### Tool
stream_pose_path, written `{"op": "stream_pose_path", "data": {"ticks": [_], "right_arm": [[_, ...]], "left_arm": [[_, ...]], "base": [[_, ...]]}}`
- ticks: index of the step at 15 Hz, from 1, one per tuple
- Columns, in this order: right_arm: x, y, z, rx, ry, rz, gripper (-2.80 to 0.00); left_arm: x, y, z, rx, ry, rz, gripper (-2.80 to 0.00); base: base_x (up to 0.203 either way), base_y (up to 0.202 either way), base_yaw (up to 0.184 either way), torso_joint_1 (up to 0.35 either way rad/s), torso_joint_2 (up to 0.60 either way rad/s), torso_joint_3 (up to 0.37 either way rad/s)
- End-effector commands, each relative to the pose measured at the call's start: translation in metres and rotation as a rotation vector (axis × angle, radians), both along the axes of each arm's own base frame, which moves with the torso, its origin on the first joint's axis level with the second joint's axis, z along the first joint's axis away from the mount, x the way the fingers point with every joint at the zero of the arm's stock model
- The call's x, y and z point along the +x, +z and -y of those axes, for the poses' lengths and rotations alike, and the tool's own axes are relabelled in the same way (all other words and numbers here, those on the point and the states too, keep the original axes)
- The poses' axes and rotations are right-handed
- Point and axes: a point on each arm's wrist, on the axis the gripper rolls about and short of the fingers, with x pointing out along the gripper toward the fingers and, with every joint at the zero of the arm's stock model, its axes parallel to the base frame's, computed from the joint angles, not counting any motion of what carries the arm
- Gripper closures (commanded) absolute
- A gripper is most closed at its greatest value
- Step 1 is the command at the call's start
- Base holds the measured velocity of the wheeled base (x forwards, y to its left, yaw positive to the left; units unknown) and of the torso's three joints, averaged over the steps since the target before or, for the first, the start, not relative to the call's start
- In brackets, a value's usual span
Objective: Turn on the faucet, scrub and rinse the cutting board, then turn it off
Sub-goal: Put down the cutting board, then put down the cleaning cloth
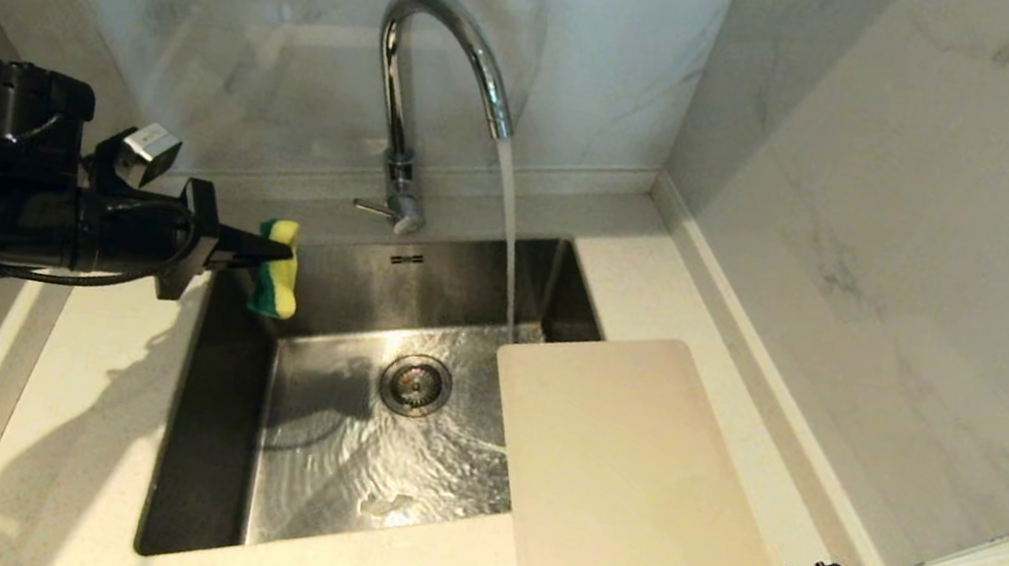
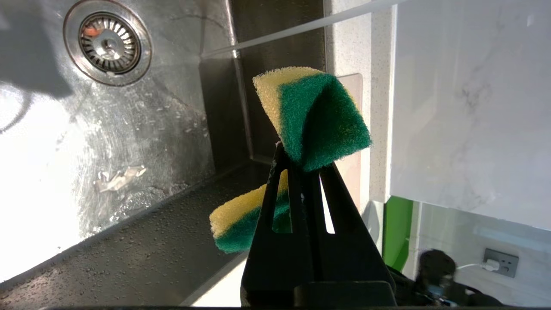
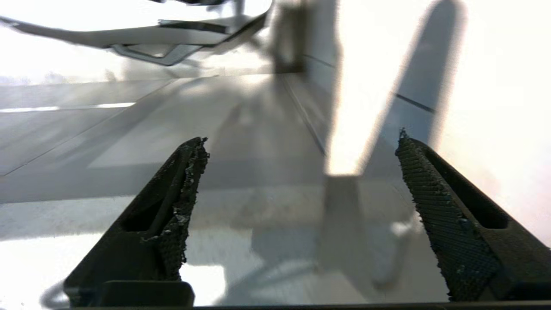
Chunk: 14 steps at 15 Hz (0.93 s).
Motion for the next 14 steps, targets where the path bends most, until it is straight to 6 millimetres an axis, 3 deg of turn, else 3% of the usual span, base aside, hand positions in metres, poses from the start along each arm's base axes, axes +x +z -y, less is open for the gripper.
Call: {"op": "stream_pose_path", "data": {"ticks": [1,7,13,14], "right_arm": [[-0.008,0.019,0.003,0.039,0.004,0.095,-2.8],[-0.017,0.045,0.006,0.135,-0.05,0.205,-2.8],[0.004,0.088,-0.004,0.428,-0.191,0.323,-2.8],[0.009,0.095,-0.006,0.494,-0.211,0.348,0.0]], "left_arm": [[-0.002,0.003,0.0,-0.005,-0.003,0.006,0.0],[-0.005,0.005,0.0,-0.011,-0.001,0.005,0.0],[-0.007,0.005,0.0,-0.009,0.0,0.007,0.0],[-0.008,0.005,0.0,-0.01,0.0,0.008,0.0]], "base": [[0.0,0.0,0.0,0.0,0.0,0.0],[0.0,0.0,0.0,0.0,0.0,0.0],[0.0,0.0,0.0,0.0,0.0,0.0],[0.0,0.0,0.0,0.0,0.0,0.0]]}}
